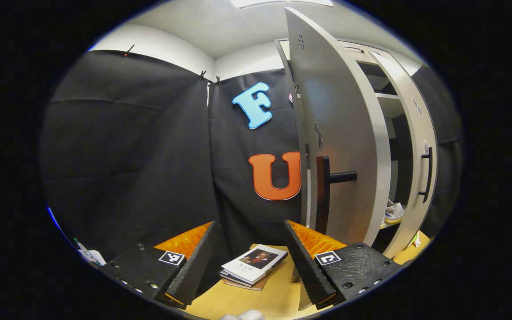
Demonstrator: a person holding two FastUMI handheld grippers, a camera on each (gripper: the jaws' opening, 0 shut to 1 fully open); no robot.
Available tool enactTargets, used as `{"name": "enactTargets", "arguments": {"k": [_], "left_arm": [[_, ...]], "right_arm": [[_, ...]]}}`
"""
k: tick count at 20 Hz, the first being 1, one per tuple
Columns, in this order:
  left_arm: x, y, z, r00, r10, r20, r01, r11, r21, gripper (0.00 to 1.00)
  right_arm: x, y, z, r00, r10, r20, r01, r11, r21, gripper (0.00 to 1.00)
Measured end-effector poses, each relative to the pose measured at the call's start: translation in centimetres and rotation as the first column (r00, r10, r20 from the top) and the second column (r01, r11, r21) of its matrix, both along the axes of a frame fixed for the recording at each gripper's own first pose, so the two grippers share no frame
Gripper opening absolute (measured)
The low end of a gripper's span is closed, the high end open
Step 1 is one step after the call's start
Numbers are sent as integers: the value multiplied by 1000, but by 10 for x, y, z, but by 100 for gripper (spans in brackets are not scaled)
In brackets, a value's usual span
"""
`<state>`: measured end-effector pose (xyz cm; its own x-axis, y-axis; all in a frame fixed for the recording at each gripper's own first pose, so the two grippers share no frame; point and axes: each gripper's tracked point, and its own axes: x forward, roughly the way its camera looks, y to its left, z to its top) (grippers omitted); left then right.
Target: Grab one shoe with the right hand and put it into the shoe cabinet, grab the other shoe with the left hand and put it into the shoe cabinet; then close the right door with the right hand and the left door with the left hand.
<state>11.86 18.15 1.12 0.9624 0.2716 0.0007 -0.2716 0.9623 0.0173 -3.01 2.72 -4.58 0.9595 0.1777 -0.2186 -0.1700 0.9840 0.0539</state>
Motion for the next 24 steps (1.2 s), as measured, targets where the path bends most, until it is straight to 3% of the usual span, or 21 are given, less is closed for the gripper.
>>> {"name": "enactTargets", "arguments": {"k": [10,14,16,21,24], "left_arm": [[18,-77,1,993,-115,6,115,993,-36,90],[29,-111,13,986,-163,23,163,987,-5,93],[25,-123,22,981,-188,42,188,982,1,100],[11,-136,22,981,-192,42,191,981,10,96],[-6,-148,13,976,-217,25,217,976,-5,100]], "right_arm": [[-12,-25,2,1000,-2,-2,2,1000,-18,100],[-18,-27,1,1000,-1,1,1,1000,-16,100],[-21,-32,0,1000,-18,2,18,1000,-12,99],[-23,-44,-1,998,-67,16,67,998,-10,99],[-26,-47,1,996,-81,24,81,997,4,100]]}}
